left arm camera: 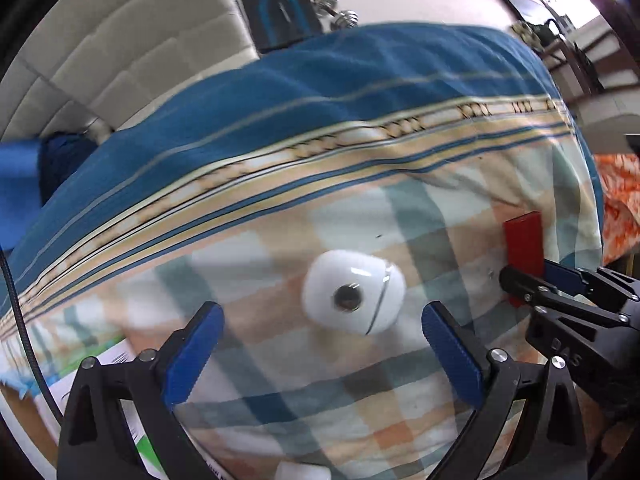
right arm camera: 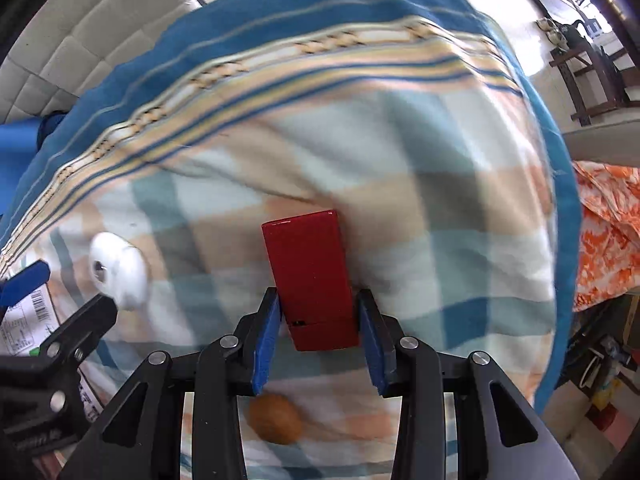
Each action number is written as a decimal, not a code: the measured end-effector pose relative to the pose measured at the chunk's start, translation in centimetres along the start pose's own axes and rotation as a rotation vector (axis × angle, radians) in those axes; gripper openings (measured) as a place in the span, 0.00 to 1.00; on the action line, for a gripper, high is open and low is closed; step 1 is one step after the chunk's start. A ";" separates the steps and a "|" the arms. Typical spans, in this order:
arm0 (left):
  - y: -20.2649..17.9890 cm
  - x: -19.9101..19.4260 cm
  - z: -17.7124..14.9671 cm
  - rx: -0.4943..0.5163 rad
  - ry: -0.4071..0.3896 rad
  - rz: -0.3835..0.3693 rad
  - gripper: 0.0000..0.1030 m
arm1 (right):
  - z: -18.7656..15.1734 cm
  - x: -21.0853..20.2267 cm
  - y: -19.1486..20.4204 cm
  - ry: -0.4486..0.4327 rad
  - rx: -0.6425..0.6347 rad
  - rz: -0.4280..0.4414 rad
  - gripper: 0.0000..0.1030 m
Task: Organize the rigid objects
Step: 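Move the right tool to the red block while the left tool reaches the white oval case, then grasp the red block with the right tool while the left tool grasps the white oval case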
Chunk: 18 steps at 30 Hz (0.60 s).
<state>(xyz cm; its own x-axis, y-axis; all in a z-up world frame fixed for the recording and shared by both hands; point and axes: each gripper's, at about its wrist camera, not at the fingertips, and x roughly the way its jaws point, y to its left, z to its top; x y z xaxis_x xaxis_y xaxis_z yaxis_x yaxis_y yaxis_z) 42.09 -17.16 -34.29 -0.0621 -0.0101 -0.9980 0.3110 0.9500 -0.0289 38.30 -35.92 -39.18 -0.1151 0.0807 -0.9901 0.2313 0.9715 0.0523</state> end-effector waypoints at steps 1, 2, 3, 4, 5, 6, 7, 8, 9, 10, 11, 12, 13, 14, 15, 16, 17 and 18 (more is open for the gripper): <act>-0.2 0.5 0.2 0.007 0.019 -0.002 0.73 | 0.0 0.1 -0.3 0.001 0.007 0.004 0.39; -0.4 1.0 0.4 0.008 0.038 -0.013 0.58 | 0.1 0.2 -0.7 0.003 0.014 0.006 0.39; -0.5 1.4 0.5 0.008 0.051 -0.025 0.53 | 0.2 0.4 -0.9 0.008 0.021 0.013 0.39; -0.6 1.6 0.6 0.009 0.057 -0.020 0.53 | 0.3 0.5 -1.2 0.011 0.027 0.019 0.40; -0.7 1.5 0.6 0.013 0.045 -0.010 0.53 | 0.5 0.7 -1.2 0.015 0.030 0.021 0.40; -1.0 1.5 0.5 0.019 0.038 -0.004 0.53 | 0.6 0.8 -1.2 0.020 0.030 0.019 0.40; -1.1 1.6 0.6 0.021 0.042 -0.001 0.54 | 0.4 0.9 -1.3 0.024 0.032 0.017 0.40; -0.9 1.9 0.8 0.016 0.052 -0.001 0.55 | 0.6 1.0 -1.3 0.028 0.040 0.017 0.40; -0.8 2.1 0.8 0.009 0.063 -0.004 0.55 | 0.7 1.3 -1.0 0.033 0.044 0.016 0.40; -0.6 2.4 0.9 0.003 0.073 -0.009 0.55 | 1.0 1.4 -0.9 0.036 0.046 0.014 0.41; -0.6 2.4 1.0 0.001 0.067 -0.008 0.55 | 1.3 1.5 -0.8 0.038 0.050 0.013 0.41; -0.8 2.4 1.5 0.002 0.068 -0.005 0.55 | 1.5 1.6 -0.8 0.042 0.053 0.011 0.42; -0.9 2.5 1.6 0.006 0.071 0.002 0.55 | 1.8 1.7 -0.7 0.045 0.052 0.006 0.42; -1.1 2.8 1.6 0.009 0.071 0.007 0.54 | 2.0 1.7 -0.4 0.046 0.051 0.002 0.42; -1.4 2.7 1.6 0.010 0.070 0.014 0.54 | 2.7 1.7 -0.3 0.048 0.054 -0.001 0.42; -1.5 2.7 1.6 0.012 0.070 0.019 0.54 | 4.1 1.5 -0.2 0.052 0.054 -0.004 0.42; -1.6 2.7 1.6 0.014 0.069 0.023 0.54 | 4.4 1.7 0.1 0.055 0.054 -0.006 0.42; -1.7 2.6 1.6 0.012 0.069 0.024 0.54 | 4.6 1.9 0.2 0.059 0.059 -0.007 0.42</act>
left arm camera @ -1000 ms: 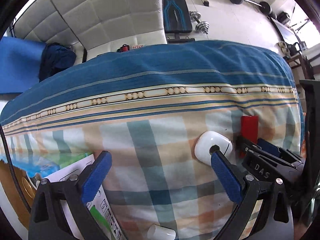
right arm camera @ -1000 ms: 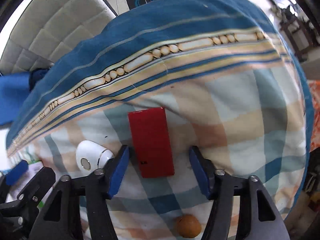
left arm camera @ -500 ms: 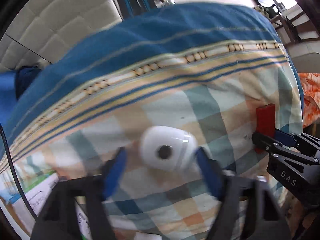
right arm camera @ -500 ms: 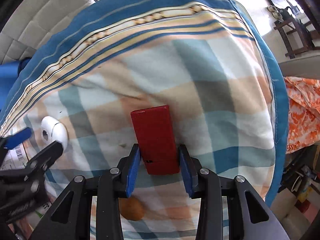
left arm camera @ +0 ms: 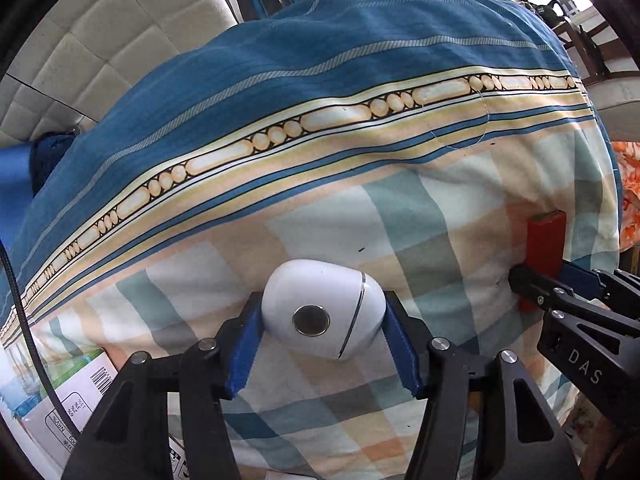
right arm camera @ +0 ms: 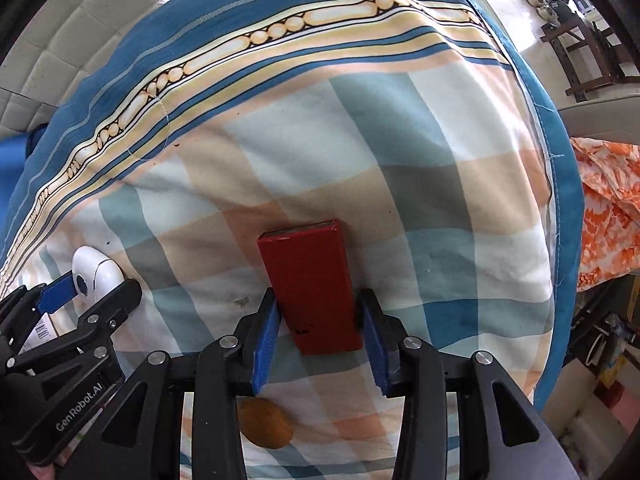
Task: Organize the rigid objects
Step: 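Grasp the red block with the right tool while the left tool grasps the white oval case, then carry the red block and white oval case into the box with both tools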
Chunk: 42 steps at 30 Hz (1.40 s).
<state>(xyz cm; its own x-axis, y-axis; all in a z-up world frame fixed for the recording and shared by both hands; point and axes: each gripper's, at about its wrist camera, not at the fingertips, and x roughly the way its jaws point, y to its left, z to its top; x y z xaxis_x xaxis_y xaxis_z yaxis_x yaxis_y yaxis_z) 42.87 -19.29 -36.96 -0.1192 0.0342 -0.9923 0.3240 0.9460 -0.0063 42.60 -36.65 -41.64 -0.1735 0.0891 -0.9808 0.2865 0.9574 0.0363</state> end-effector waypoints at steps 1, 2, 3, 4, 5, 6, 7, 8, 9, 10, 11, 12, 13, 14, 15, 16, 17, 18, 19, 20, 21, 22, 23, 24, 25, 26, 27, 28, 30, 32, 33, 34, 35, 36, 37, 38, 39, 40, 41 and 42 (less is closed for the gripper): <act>0.0 0.0 0.0 -0.004 -0.001 -0.001 0.54 | 0.3 0.3 0.2 0.004 0.004 0.000 0.42; -0.5 -0.1 -0.2 -0.005 -0.002 -0.001 0.54 | 0.6 0.4 0.4 0.007 0.004 -0.004 0.41; -0.7 -0.2 -0.3 -0.006 -0.005 0.000 0.54 | 0.7 0.5 0.5 0.009 0.004 -0.009 0.41; -1.1 -0.3 -0.2 -0.010 -0.010 0.000 0.54 | 0.8 0.5 0.7 0.011 -0.014 0.000 0.41; -1.0 -0.4 -0.4 -0.013 -0.016 0.000 0.54 | 1.0 0.5 0.9 0.010 -0.019 -0.007 0.40; -0.8 -0.6 -0.5 -0.017 -0.024 0.000 0.54 | 1.1 0.5 1.1 0.008 -0.023 -0.011 0.39; -0.9 -0.7 -0.8 -0.020 -0.033 0.002 0.54 | 1.2 0.5 1.3 0.004 -0.028 -0.015 0.38; -1.0 -0.9 -1.0 -0.022 -0.044 0.004 0.54 | 1.2 0.4 1.6 0.000 -0.038 -0.020 0.37; -1.1 -1.2 -1.3 -0.025 -0.054 0.005 0.54 | 0.5 0.1 1.5 -0.005 -0.044 -0.022 0.37; -1.1 -1.3 -1.6 -0.028 -0.059 0.003 0.54 | 0.4 0.0 1.6 -0.009 -0.043 -0.020 0.36; -1.3 -1.7 -1.9 -0.029 -0.071 -0.002 0.54 | 0.2 -0.1 1.8 -0.013 -0.049 -0.022 0.36; -1.9 -2.3 -2.2 -0.025 -0.084 0.003 0.53 | -0.3 -0.2 1.8 -0.021 -0.056 -0.023 0.36; -2.0 -2.8 -2.5 -0.021 -0.100 0.009 0.53 | -1.2 -0.7 1.9 -0.027 -0.059 -0.021 0.36; -2.2 -3.3 -2.8 -0.016 -0.116 0.016 0.53 | -1.6 -0.8 2.2 -0.031 -0.067 -0.017 0.36; -2.4 -3.9 -3.2 -0.014 -0.133 0.016 0.53 | -2.2 -1.2 2.3 -0.035 -0.072 -0.012 0.36; -2.6 -4.5 -3.5 -0.013 -0.146 0.013 0.53 | -2.5 -1.4 2.3 -0.052 -0.125 0.044 0.35; -2.8 -5.3 -3.9 -0.013 -0.163 0.013 0.53 | -2.9 -1.7 2.6 -0.057 -0.136 0.047 0.35; -2.9 -5.8 -4.3 -0.012 -0.176 0.009 0.53 | -3.3 -2.1 2.8 -0.064 -0.139 0.053 0.35; -3.0 -6.4 -4.6 -0.014 -0.189 0.001 0.53 | -3.6 -2.3 2.9 -0.069 -0.141 0.059 0.35; -3.1 -7.3 -5.1 -0.017 -0.208 -0.004 0.53 | -4.0 -2.8 3.1 -0.075 -0.148 0.069 0.35; -3.1 -7.8 -5.4 -0.018 -0.219 -0.007 0.53 | -4.4 -3.4 3.2 -0.084 -0.151 0.080 0.35; -3.0 -8.4 -6.0 -0.021 -0.231 -0.014 0.53 | -5.0 -4.0 2.8 -0.092 -0.159 0.085 0.35; -2.9 -9.1 -6.4 -0.027 -0.244 -0.024 0.53 | -5.4 -4.5 2.8 -0.099 -0.162 0.089 0.35; -2.6 -9.9 -7.2 -0.034 -0.257 -0.036 0.53 | -5.9 -5.2 2.9 -0.112 -0.168 0.095 0.35; -2.4 -10.4 -7.8 -0.037 -0.265 -0.045 0.53 | -6.3 -5.7 3.1 -0.119 -0.176 0.094 0.35; -2.3 -11.0 -8.4 -0.045 -0.275 -0.057 0.54 | -6.8 -6.4 3.2 -0.133 -0.181 0.093 0.35; -1.7 -11.4 -8.8 -0.051 -0.281 -0.068 0.54 | -7.5 -7.1 3.4 -0.140 -0.174 0.079 0.35; -0.8 -11.8 -9.2 -0.059 -0.289 -0.083 0.53 | -8.1 -7.7 3.8 -0.146 -0.183 0.083 0.35; 0.0 -12.8 -10.5 -0.078 -0.309 -0.111 0.53 | -9.2 -9.1 4.5 -0.165 -0.195 0.087 0.35; 1.4 -13.9 -11.9 -0.093 -0.335 -0.136 0.54 | -10.6 -10.5 5.6 -0.185 -0.214 0.100 0.35; 2.0 -14.7 -13.1 -0.105 -0.348 -0.146 0.54 | -11.4 -11.2 5.8 -0.194 -0.224 0.107 0.35; 2.4 -15.4 -14.0 -0.115 -0.359 -0.159 0.54 | -13.4 -11.9 5.4 -0.202 -0.235 0.114 0.35; 3.2 -16.2 -15.1 -0.127 -0.374 -0.169 0.54 | -15.3 -12.8 5.5 -0.211 -0.246 0.124 0.35; 4.2 -16.9 -16.1 -0.140 -0.387 -0.173 0.54 | -16.4 -13.5 6.4 -0.218 -0.264 0.133 0.35; 5.0 -17.5 -17.3 -0.148 -0.398 -0.177 0.54 | -17.3 -14.0 7.0 -0.223 -0.274 0.142 0.35; 6.0 -18.2 -18.5 -0.160 -0.409 -0.180 0.54 | -18.4 -14.4 7.6 -0.230 -0.286 0.150 0.35; 7.4 -18.8 -19.8 -0.177 -0.419 -0.184 0.54 | -19.7 -14.7 8.5 -0.232 -0.304 0.160 0.35; 8.5 -19.3 -20.9 -0.188 -0.423 -0.185 0.54 | -20.8 -15.2 9.5 -0.236 -0.313 0.175 0.35; 9.7 -19.6 -22.0 -0.201 -0.427 -0.181 0.54 | -22.0 -15.6 10.7 -0.235 -0.331 0.187 0.35; 11.1 -19.8 -23.3 -0.221 -0.430 -0.174 0.54 | -23.1 -15.8 11.9 -0.249 -0.321 0.182 0.35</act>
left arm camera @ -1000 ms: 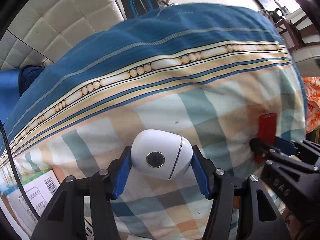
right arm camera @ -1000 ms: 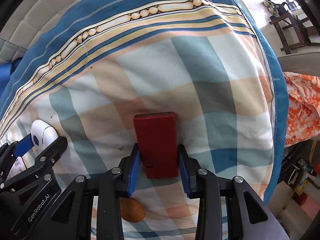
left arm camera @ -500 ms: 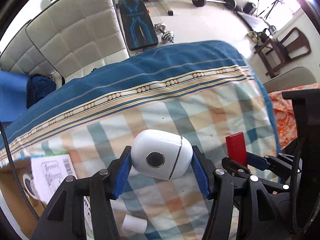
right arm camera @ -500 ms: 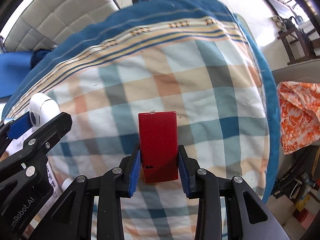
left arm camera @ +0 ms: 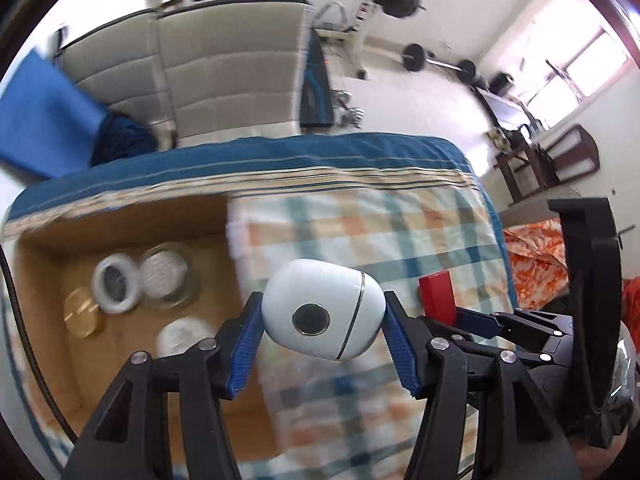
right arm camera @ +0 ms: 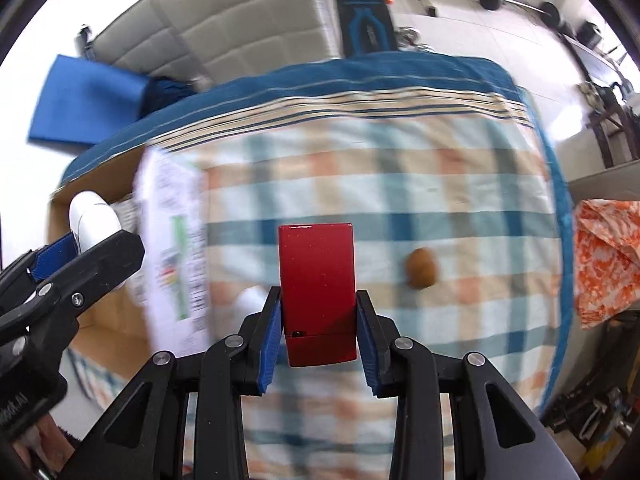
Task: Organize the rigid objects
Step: 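Carry the red block and white oval case into the box with both tools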
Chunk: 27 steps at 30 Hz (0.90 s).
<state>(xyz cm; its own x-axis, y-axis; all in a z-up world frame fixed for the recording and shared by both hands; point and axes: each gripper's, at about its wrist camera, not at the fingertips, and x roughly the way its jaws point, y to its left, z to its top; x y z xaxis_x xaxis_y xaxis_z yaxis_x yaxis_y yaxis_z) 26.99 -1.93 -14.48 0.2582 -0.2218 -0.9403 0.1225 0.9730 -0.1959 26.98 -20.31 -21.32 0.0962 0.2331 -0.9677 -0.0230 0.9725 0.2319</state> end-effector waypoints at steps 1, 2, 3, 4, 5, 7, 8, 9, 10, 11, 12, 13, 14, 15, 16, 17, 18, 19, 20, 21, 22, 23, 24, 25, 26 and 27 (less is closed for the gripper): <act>1.5 -0.8 -0.7 -0.012 -0.004 0.009 0.54 | -0.7 -0.1 1.9 -0.002 -0.010 0.021 0.35; 2.7 -1.3 -1.3 -0.021 -0.003 0.018 0.54 | -1.2 0.0 3.7 0.002 -0.025 0.036 0.35; 4.4 -2.0 -2.1 -0.040 -0.002 0.027 0.54 | -1.7 0.1 5.4 0.005 -0.035 0.056 0.35; 5.8 -2.5 -2.8 -0.057 -0.002 0.029 0.54 | -2.2 0.1 7.1 0.008 -0.044 0.077 0.35; 7.7 -3.1 -3.6 -0.076 0.002 0.040 0.54 | -2.6 0.3 8.6 0.014 -0.058 0.088 0.35; 10.3 -3.9 -4.7 -0.106 0.006 0.060 0.54 | -3.4 0.7 11.9 0.017 -0.075 0.114 0.35; 12.1 -4.2 -5.4 -0.126 0.011 0.072 0.54 | -3.7 1.2 13.4 0.026 -0.090 0.123 0.35; 13.3 -4.3 -5.8 -0.139 0.016 0.081 0.54 | -3.9 1.7 14.9 0.033 -0.099 0.130 0.35; 14.6 -4.4 -6.2 -0.155 0.021 0.087 0.54 | -4.1 2.3 16.3 0.039 -0.105 0.139 0.35; 16.1 -4.5 -6.7 -0.177 0.026 0.091 0.54 | -4.3 3.0 17.7 0.050 -0.116 0.140 0.35; 17.0 -4.4 -7.0 -0.187 0.028 0.095 0.54 | -4.4 3.5 18.8 0.056 -0.123 0.140 0.35; 18.1 -4.4 -7.2 -0.199 0.029 0.104 0.54 | -4.6 4.1 20.1 0.064 -0.133 0.140 0.35; 18.8 -4.4 -7.4 -0.207 0.031 0.110 0.54 | -4.5 4.6 20.8 0.072 -0.140 0.137 0.35; 19.6 -4.5 -7.7 -0.215 0.031 0.113 0.54 | -4.5 5.3 21.7 0.079 -0.144 0.132 0.35; 20.3 -4.5 -7.8 -0.222 0.031 0.114 0.54 | -4.5 5.8 22.4 0.082 -0.153 0.124 0.35; 20.9 -4.3 -7.9 -0.228 0.033 0.117 0.54 | -4.4 6.2 22.9 0.084 -0.157 0.114 0.35; 21.6 -4.2 -8.2 -0.232 0.039 0.120 0.54 | -4.3 6.5 23.3 0.086 -0.156 0.109 0.35; 22.0 -3.8 -8.2 -0.235 0.045 0.122 0.54 | -4.3 7.1 23.8 0.092 -0.157 0.105 0.35; 22.5 -3.5 -8.3 -0.238 0.051 0.121 0.54 | -4.2 7.5 24.3 0.096 -0.155 0.095 0.35; 22.9 -3.0 -8.3 -0.238 0.060 0.123 0.54 | -4.1 7.9 24.5 0.096 -0.155 0.086 0.35; 23.2 -2.5 -8.3 -0.237 0.068 0.124 0.54 | -4.0 8.4 24.7 0.099 -0.154 0.081 0.35; 23.5 -1.9 -8.3 -0.236 0.078 0.124 0.54 | -3.9 9.0 24.9 0.106 -0.150 0.074 0.35; 23.6 -1.5 -8.2 -0.233 0.087 0.124 0.54 | -3.8 9.4 25.1 0.109 -0.147 0.070 0.35; 23.8 -0.9 -8.1 -0.229 0.094 0.126 0.54 | -3.7 10.0 25.3 0.110 -0.146 0.065 0.35; 23.9 -0.5 -8.1 -0.227 0.103 0.128 0.54 | -3.6 10.4 25.3 0.113 -0.144 0.063 0.35; 24.0 0.2 -8.0 -0.223 0.114 0.129 0.54 | -3.5 11.0 25.3 0.119 -0.136 0.065 0.35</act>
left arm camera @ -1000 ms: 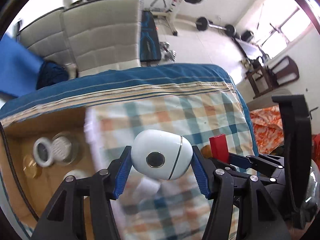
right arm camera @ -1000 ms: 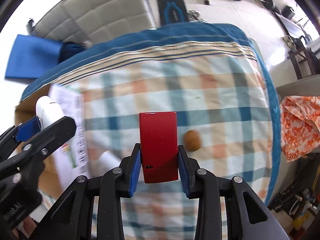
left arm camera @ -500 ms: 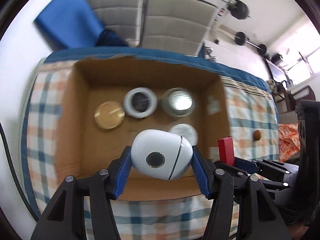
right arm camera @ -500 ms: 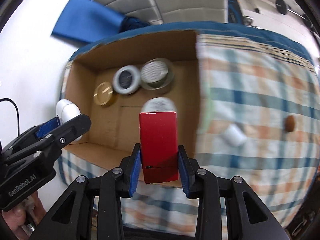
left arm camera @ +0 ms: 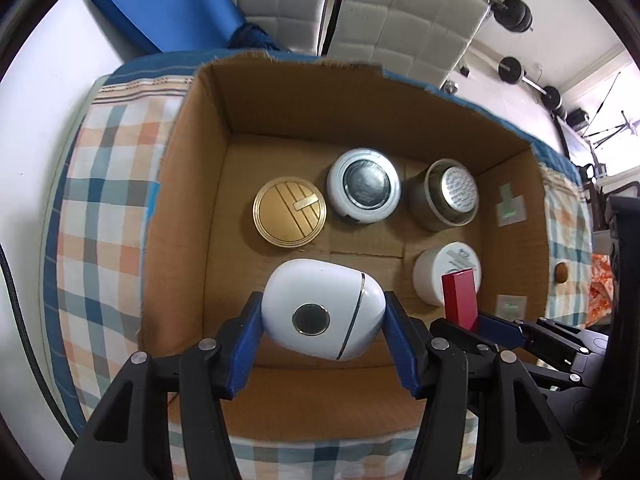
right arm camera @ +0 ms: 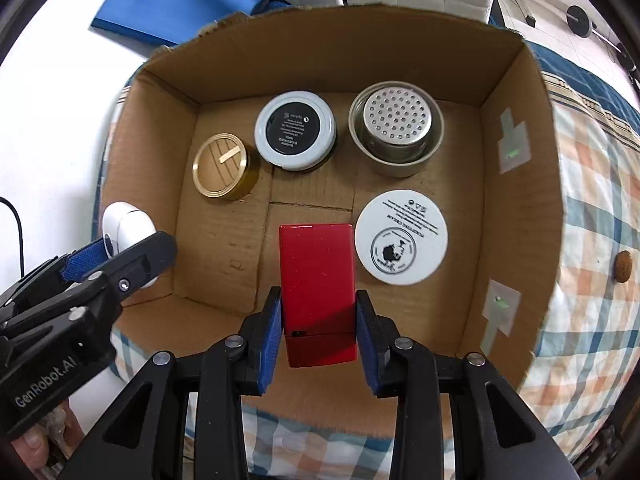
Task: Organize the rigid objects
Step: 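Carry the red block and white oval case into the box with both tools, then set the red block and white case on the box floor and open both tools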
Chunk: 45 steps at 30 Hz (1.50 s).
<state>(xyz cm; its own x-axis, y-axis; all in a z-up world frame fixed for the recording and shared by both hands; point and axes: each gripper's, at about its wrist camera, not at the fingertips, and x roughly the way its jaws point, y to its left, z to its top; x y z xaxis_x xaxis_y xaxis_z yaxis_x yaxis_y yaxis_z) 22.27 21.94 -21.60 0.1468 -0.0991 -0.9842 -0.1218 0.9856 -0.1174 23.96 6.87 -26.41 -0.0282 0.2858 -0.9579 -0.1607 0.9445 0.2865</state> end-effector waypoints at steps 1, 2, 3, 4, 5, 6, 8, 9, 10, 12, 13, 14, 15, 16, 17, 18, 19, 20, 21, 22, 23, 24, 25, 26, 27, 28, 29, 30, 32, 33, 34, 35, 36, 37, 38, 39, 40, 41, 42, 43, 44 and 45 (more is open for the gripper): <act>0.1 0.7 0.1 0.000 0.014 0.001 0.54 | 0.2 0.6 0.0 0.007 0.002 0.004 0.35; 0.2 1.2 0.2 0.000 0.026 -0.002 0.54 | 0.3 1.0 0.1 0.010 0.003 0.004 0.35; 0.3 1.8 0.3 0.000 0.039 -0.006 0.54 | 0.4 1.4 0.1 0.012 0.005 0.001 0.35; 0.4 2.3 0.3 0.001 0.049 -0.006 0.54 | 0.5 1.9 0.2 0.017 0.004 0.001 0.35; 0.5 2.9 0.4 0.004 0.063 -0.003 0.54 | 0.6 2.3 0.2 0.021 0.006 0.001 0.35; 0.5 3.4 0.5 0.003 0.075 -0.005 0.54 | 0.7 2.8 0.1 0.025 0.011 0.000 0.35; 0.7 4.4 0.7 0.004 0.101 -0.009 0.54 | 0.9 3.6 0.1 0.038 0.014 0.006 0.35; 0.7 4.8 0.8 0.005 0.107 -0.011 0.54 | 1.0 4.0 0.0 0.040 0.017 0.006 0.35; 0.7 5.0 0.9 0.009 0.115 -0.014 0.54 | 1.1 4.4 0.0 0.043 0.014 0.004 0.35; 0.8 5.7 1.0 0.009 0.133 -0.017 0.54 | 1.1 4.8 0.1 0.051 0.013 0.008 0.35; 0.9 5.9 1.1 0.012 0.141 -0.017 0.54 | 1.2 5.1 0.1 0.053 0.014 0.009 0.35; 0.9 6.2 1.1 0.014 0.149 -0.014 0.54 | 1.3 5.5 0.2 0.056 0.009 0.010 0.35; 1.0 6.4 1.2 0.013 0.156 -0.011 0.54 | 1.4 5.8 0.2 0.058 0.010 0.013 0.35; 1.2 6.7 1.4 0.010 0.161 -0.010 0.54 | 1.5 6.1 0.2 0.059 0.013 0.018 0.35; 1.3 6.9 1.4 0.007 0.168 -0.008 0.54 | 1.6 6.4 0.2 0.063 0.013 0.019 0.35; 1.6 7.1 1.5 0.000 0.178 -0.009 0.54 | 1.6 6.6 0.2 0.062 0.015 0.016 0.35; 1.8 7.3 1.6 -0.005 0.186 -0.013 0.54 | 1.5 6.9 0.1 0.059 0.017 0.012 0.35; 2.0 7.6 1.6 -0.012 0.197 -0.017 0.54 | 1.5 7.1 0.0 0.054 0.018 0.010 0.35; 2.1 7.8 1.7 -0.012 0.205 -0.017 0.54 | 1.4 7.1 0.0 0.050 0.018 0.006 0.35; 2.2 8.0 1.6 -0.009 0.213 -0.009 0.54 | 1.4 7.3 0.1 0.054 0.014 0.002 0.35; 2.4 8.1 1.5 -0.007 0.215 -0.005 0.54 | 1.3 7.4 0.2 0.061 0.015 -0.003 0.35; 2.5 8.3 1.6 -0.007 0.218 -0.003 0.54 | 1.3 7.5 0.2 0.064 0.015 -0.005 0.35; 2.6 8.3 1.5 -0.006 0.222 -0.002 0.54 | 1.2 7.5 0.3 0.064 0.010 -0.008 0.35; 2.7 8.4 1.5 -0.005 0.228 0.000 0.54 | 1.2 7.7 0.5 0.068 0.006 -0.016 0.35; 2.6 8.6 1.5 -0.004 0.231 0.002 0.54 | 1.1 7.9 0.6 0.071 0.005 -0.020 0.36; 2.6 8.6 1.4 -0.002 0.235 0.005 0.54 | 0.9 8.2 0.8 0.071 0.003 -0.024 0.36; 2.7 8.5 1.4 -0.002 0.237 0.008 0.54 | 0.8 8.3 0.9 0.073 -0.001 -0.031 0.36; 2.6 8.6 1.3 -0.003 0.237 0.006 0.54 | 0.7 8.3 1.0 0.074 -0.001 -0.037 0.36; 2.5 8.2 1.1 -0.003 0.233 0.001 0.54 | 0.6 8.2 1.3 0.097 -0.006 -0.068 0.37; 2.4 7.7 0.8 0.007 0.219 0.012 0.55 | 0.5 8.1 1.4 0.094 -0.006 -0.072 0.37; 2.2 7.4 0.7 0.015 0.208 0.019 0.55 | 0.6 8.2 1.7 0.093 -0.005 -0.075 0.39; 2.1 6.9 0.6 0.016 0.201 0.019 0.55 | 0.5 8.0 1.8 0.089 -0.006 -0.079 0.42; 2.1 6.5 0.6 0.013 0.197 0.014 0.55 | 0.4 7.6 1.8 0.083 -0.006 -0.085 0.43; 2.1 6.0 0.5 0.012 0.191 0.012 0.56 | 0.4 7.0 1.6 0.075 -0.003 -0.089 0.46; 2.1 5.5 0.4 0.010 0.179 0.011 0.58 | 0.4 6.6 1.7 0.071 -0.004 -0.095 0.48; 2.1 5.0 0.3 0.010 0.168 0.016 0.61 | 0.2 6.1 1.7 0.066 -0.006 -0.105 0.49; 2.1 4.3 0.2 0.008 0.156 0.020 0.65 | 0.0 5.6 1.5 0.057 -0.004 -0.111 0.49; 1.8 3.9 0.1 0.006 0.146 0.018 0.67 | -0.1 5.2 1.5 0.051 -0.004 -0.114 0.50; 1.6 3.1 -0.1 0.005 0.133 0.021 0.69 | -0.3 4.6 1.5 0.045 -0.006 -0.121 0.52; 1.4 2.5 -0.2 0.005 0.124 0.025 0.71 | -0.5 4.1 1.4 0.041 -0.005 -0.124 0.54; 1.3 1.8 -0.4 0.007 0.112 0.027 0.71 | -0.7 3.4 1.3 0.033 0.001 -0.124 0.57; 1.0 1.2 -0.1 0.006 0.102 0.027 0.71 | -0.9 2.8 1.2 0.028 0.005 -0.128 0.59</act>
<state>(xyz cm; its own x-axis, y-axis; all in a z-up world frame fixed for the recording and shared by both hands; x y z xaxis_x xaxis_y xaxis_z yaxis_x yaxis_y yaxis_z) 22.19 22.76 -22.89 0.0429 -0.0854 -0.9954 -0.1187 0.9888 -0.0900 22.83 8.63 -28.73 -0.0358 0.1585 -0.9867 -0.1602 0.9737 0.1622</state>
